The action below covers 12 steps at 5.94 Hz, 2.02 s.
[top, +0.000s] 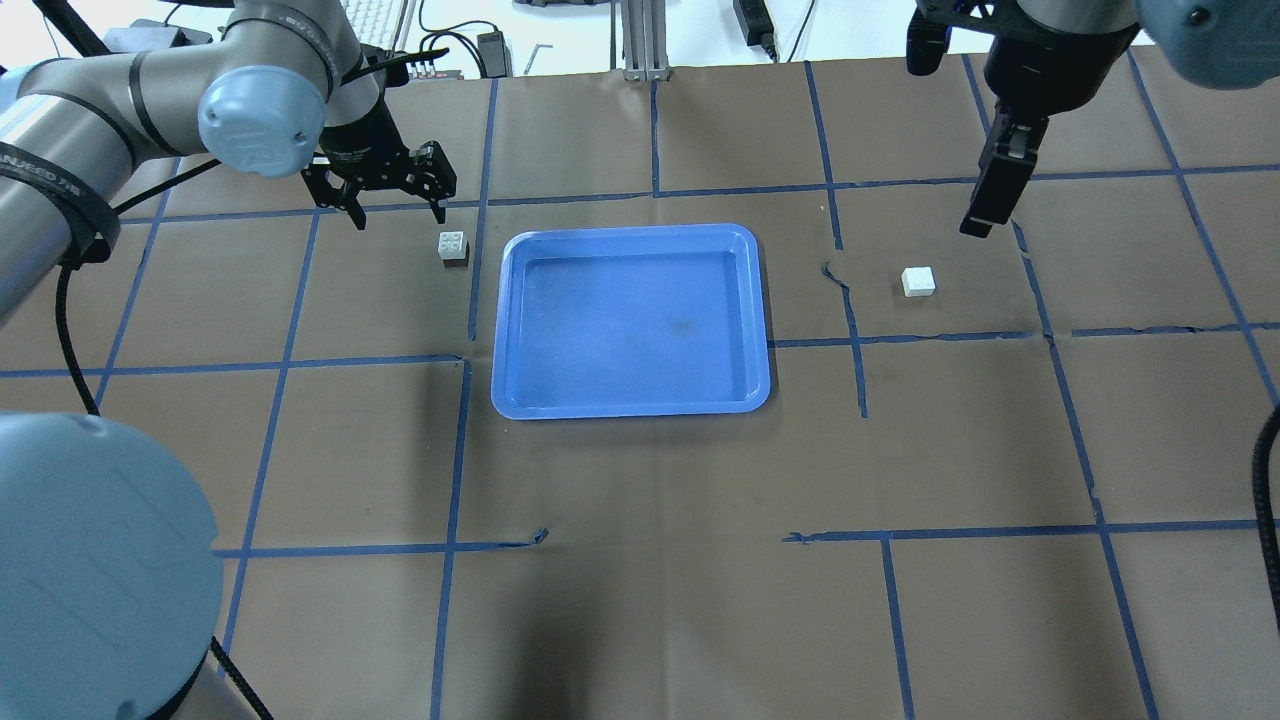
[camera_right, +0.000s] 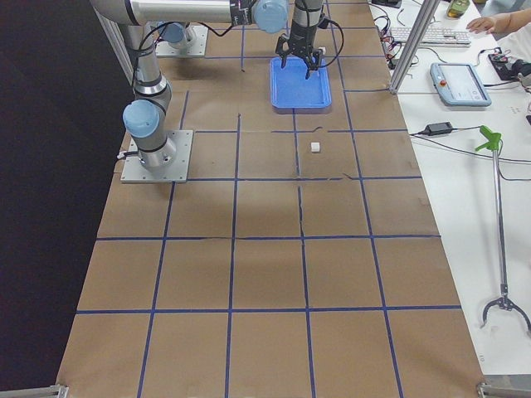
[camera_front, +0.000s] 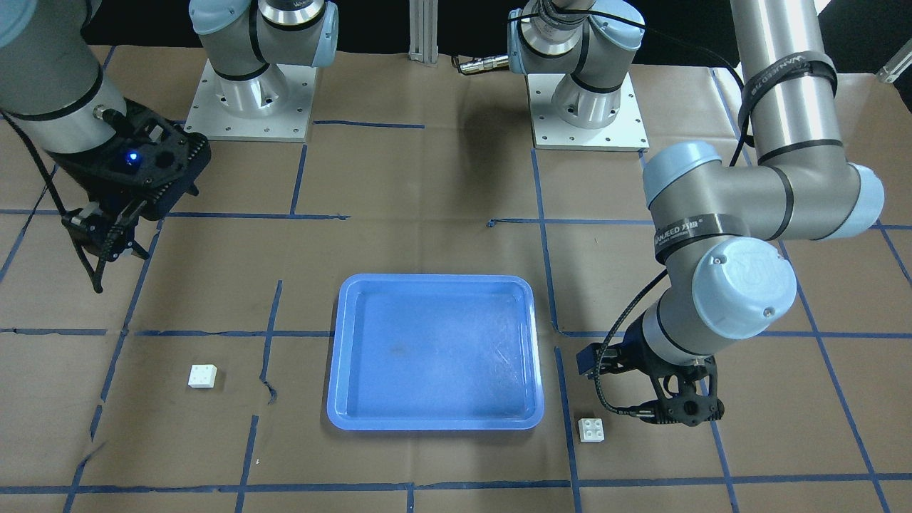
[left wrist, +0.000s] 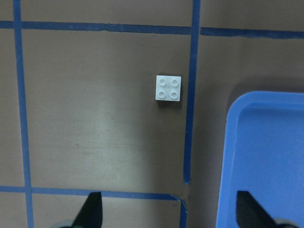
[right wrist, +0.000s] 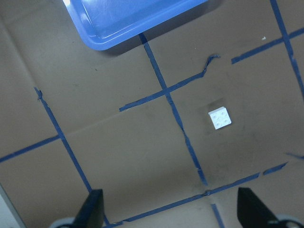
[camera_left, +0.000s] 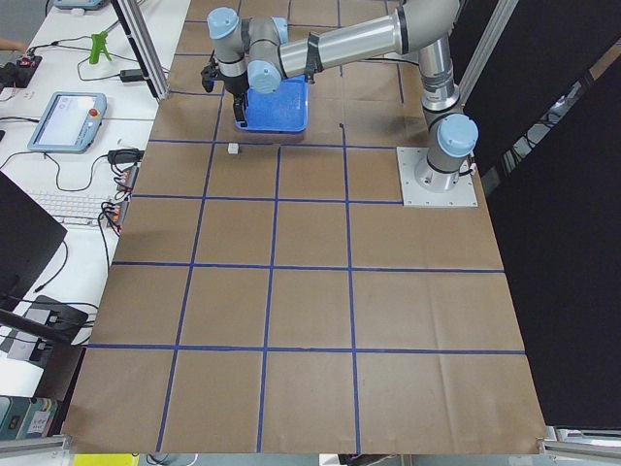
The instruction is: Assemble white blocks and place on blue tray
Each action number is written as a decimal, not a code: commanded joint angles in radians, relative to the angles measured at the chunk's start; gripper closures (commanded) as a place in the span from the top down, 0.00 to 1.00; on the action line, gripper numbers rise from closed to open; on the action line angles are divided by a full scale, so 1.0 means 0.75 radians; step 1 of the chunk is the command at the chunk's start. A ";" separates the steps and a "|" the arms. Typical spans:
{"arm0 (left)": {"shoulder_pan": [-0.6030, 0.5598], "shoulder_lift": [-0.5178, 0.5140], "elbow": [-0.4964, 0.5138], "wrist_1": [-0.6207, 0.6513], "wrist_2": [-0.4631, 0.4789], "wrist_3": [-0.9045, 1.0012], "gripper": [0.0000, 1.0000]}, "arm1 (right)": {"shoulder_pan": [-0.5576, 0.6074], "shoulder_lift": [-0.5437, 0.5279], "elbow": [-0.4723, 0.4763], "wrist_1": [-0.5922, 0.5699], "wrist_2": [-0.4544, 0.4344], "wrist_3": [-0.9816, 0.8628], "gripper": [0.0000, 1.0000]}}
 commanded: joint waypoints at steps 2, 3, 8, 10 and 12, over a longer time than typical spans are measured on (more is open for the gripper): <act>0.001 -0.160 -0.027 0.198 0.001 0.061 1.00 | -0.168 0.138 0.000 -0.181 0.123 -0.637 1.00; 0.001 -0.175 -0.029 0.265 0.001 0.092 1.00 | -0.248 0.219 0.002 -0.185 0.278 -0.739 1.00; 0.001 -0.234 -0.062 0.411 -0.001 0.092 0.69 | -0.431 0.598 0.089 -0.318 0.742 -1.092 1.00; 0.001 -0.226 -0.060 0.417 -0.001 0.122 0.32 | -0.431 0.601 0.252 -0.495 0.760 -1.090 1.00; 0.001 -0.197 -0.056 0.411 0.001 0.197 0.10 | -0.431 0.597 0.323 -0.543 0.758 -1.082 1.00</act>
